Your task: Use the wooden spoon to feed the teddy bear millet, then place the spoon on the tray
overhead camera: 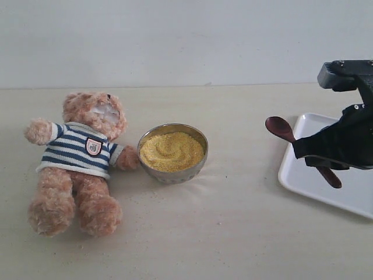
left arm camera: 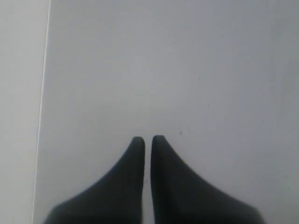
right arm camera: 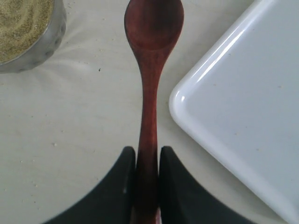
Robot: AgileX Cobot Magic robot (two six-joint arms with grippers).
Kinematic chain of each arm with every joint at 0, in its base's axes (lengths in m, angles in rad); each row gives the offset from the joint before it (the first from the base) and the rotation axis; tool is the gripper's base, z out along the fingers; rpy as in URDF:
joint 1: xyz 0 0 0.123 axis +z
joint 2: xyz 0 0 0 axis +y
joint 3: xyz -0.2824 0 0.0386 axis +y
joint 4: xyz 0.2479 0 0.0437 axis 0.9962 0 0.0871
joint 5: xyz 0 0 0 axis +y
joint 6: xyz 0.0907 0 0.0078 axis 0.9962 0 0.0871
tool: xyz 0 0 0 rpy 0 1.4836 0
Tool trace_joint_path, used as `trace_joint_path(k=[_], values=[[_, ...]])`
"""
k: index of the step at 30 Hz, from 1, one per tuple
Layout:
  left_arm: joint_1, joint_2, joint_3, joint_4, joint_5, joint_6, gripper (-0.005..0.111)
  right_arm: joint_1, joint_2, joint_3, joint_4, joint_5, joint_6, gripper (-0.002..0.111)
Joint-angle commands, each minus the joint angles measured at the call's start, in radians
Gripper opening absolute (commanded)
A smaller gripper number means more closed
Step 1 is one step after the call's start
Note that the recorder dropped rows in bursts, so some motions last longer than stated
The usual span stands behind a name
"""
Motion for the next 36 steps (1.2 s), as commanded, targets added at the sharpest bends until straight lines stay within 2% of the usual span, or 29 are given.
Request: trace_joint_path(k=[1,7,13,15,17,22,25,30,36], values=[[-0.008,-0.011,0.116,0.013,0.085,-0.037,0.005,-0.006,-0.006,0.005,0.004,0.013,-0.015,0.0],[-0.008,-0.12,0.283,0.013,0.125,-0.041,0.005,-0.006,-0.006,0.005,0.004,0.035,-0.018,0.0],[-0.008,-0.405,0.349,0.013,0.407,-0.026,0.005,-0.006,-0.006,0.005,0.016,0.012,-0.018,0.0],[-0.008,-0.501,0.358,0.013,0.448,0.016,0.005,-0.006,-0.006,0.005,0.027,0.001,-0.018,0.0],[-0.008,-0.583,0.369,0.013,0.451,0.037,0.005,-0.006,-0.006,0.005,0.027,-0.001,-0.018,0.0],[-0.022,-0.58,0.404,-0.076,0.436,-0.028,0.005,-0.006,-0.01,0.005,0.027,0.008,-0.02,0.0],[-0.024,-0.549,0.457,-0.126,0.409,-0.049,0.005,0.005,-0.01,0.005,0.026,0.013,-0.025,0.0],[-0.024,-0.537,0.572,-0.126,0.347,-0.049,0.005,0.035,-0.01,0.005,0.028,0.024,-0.071,0.0],[-0.028,-0.537,0.695,-0.152,0.332,-0.092,0.005,0.035,-0.01,0.005,0.023,0.021,-0.079,0.0]])
